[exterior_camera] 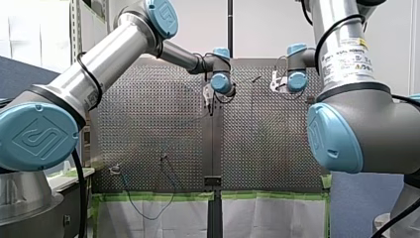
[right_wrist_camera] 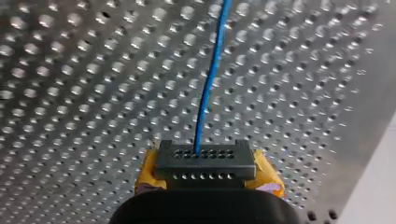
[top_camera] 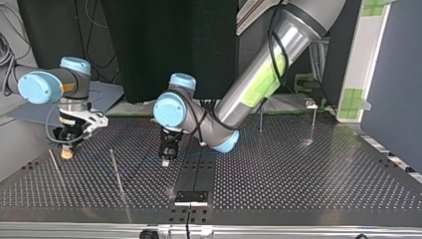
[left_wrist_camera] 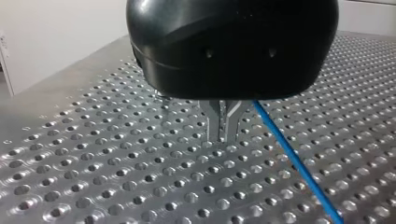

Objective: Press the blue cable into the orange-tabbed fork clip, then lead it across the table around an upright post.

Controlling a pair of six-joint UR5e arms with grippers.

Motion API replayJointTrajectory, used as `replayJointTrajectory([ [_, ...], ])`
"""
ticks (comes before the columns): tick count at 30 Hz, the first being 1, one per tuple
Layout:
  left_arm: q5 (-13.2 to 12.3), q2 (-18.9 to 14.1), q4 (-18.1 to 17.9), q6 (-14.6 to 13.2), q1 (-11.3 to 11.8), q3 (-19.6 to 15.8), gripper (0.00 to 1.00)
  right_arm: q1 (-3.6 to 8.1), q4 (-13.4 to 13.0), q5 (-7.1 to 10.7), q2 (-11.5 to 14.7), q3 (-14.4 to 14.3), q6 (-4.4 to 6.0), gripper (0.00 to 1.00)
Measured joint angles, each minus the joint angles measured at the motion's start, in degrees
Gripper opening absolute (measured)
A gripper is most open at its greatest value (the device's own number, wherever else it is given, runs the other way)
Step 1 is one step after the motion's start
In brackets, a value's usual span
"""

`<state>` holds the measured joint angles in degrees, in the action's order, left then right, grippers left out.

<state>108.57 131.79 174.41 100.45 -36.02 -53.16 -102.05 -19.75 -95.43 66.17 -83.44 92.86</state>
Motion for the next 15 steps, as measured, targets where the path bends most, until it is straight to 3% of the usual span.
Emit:
replayJointTrajectory([
  [4,-0.6,0.0,-0.2,0.0,0.0,-0.3,0.0,-0.36,-0.2,-0.17,-1.2,-0.7,-0.15,0.0],
  [5,-0.6,0.0,-0.2,-0.1,0.0,-0.3,0.07,-0.45,-0.3,-0.27,-1.5,-1.0,-0.17,0.0],
  [6,-0.7,0.0,-0.2,-0.1,-0.1,-0.3,0.07,-0.53,-0.3,-0.34,-1.7,-1.2,-0.19,0.0],
  [8,-0.8,0.0,-0.3,-0.3,-0.1,-0.3,0.3,-0.68,-0.5,-0.47,-2.1,-1.5,-0.19,0.0],
  [9,-0.7,0.0,-0.3,-0.4,-0.1,-0.3,0.3,-0.73,-0.5,-0.55,-2.3,-1.7,-0.2,0.0],
  [10,-0.6,0.0,-0.3,-0.5,-0.1,-0.3,0.39,-0.77,-0.5,-0.61,-2.5,-1.8,-0.21,0.0],
  [15,0.9,0.0,-0.2,-0.8,-0.4,-0.3,0.35,-1.16,-1.4,-1.33,-3.6,-3.1,-0.24,0.0],
])
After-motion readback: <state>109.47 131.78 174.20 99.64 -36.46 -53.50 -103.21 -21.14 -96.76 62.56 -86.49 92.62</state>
